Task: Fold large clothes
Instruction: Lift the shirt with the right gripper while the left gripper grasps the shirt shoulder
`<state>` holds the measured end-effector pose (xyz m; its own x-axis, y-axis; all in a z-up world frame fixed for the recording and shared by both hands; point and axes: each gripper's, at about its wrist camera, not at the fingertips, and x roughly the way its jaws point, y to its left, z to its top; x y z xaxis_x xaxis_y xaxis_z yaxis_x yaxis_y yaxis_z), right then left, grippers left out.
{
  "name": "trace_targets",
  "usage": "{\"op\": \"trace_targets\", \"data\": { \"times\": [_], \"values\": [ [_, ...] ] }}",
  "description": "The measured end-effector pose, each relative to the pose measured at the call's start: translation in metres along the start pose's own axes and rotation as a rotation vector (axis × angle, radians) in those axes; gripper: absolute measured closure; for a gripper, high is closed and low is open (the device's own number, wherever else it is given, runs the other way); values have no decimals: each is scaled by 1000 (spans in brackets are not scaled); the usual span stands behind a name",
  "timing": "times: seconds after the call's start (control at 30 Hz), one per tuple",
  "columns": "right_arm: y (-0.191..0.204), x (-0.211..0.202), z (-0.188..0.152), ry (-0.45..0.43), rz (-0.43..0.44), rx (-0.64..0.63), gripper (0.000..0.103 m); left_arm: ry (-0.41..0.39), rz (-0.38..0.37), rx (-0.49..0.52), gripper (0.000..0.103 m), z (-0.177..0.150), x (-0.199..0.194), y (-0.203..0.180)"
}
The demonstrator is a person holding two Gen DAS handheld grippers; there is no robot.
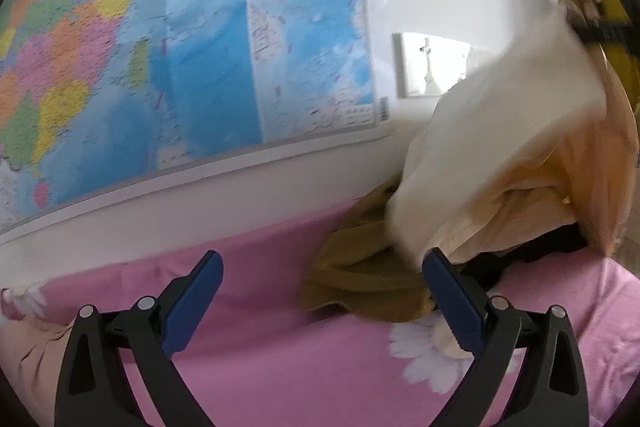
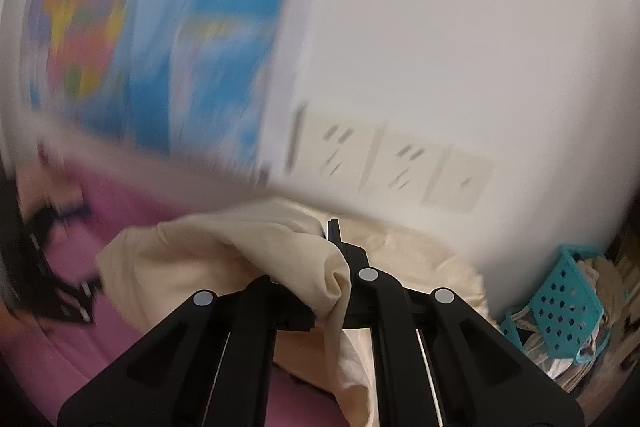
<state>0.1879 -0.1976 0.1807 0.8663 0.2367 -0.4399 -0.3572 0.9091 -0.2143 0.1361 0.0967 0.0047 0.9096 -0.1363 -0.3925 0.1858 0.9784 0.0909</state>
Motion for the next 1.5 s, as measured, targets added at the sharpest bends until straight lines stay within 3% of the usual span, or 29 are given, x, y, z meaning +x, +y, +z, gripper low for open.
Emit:
{"op": "trace_targets", "data": {
  "times": [0.17,0.37,0.47,0.53,0.57,0.6,0.63,0.67,0.8,0.97,1.2,1.37,1.5],
  "values": [
    [-52,-34,29,-74,-38,112,98,8,-156,90,6,-2,5,-49],
    [-83,-45,33,-90,-43,199,98,0,-299,73,6,10,26,-107],
    [-82,-45,30,-87,-36,201,98,-8,-248,66,6,20,49,-129],
    [-94,-57,24,-95,-35,213,98,-5,-223,28,20,29,63,-130],
    [-99,-59,24,-97,-30,223,98,2,-223,15,49,36,72,-130],
    [-105,-63,23,-99,-40,230,98,13,-220,18,90,42,78,-132],
    [-109,-66,22,-103,-59,235,98,31,-206,27,99,48,85,-135],
    [-115,-70,20,-105,-61,242,98,43,-201,33,99,56,89,-138],
    [-136,-100,28,-135,-110,265,99,-27,-201,57,100,90,72,-155],
    [-156,-182,59,-248,-166,278,99,-125,-242,101,100,148,20,-178],
    [-150,-318,95,-462,-205,207,99,-405,-230,69,100,223,-114,-169],
    [-134,-403,94,-564,-118,167,99,-549,-153,106,100,239,-222,-150],
    [-121,-429,74,-588,-8,161,99,-583,-82,130,99,220,-297,-140]
  ]
}}
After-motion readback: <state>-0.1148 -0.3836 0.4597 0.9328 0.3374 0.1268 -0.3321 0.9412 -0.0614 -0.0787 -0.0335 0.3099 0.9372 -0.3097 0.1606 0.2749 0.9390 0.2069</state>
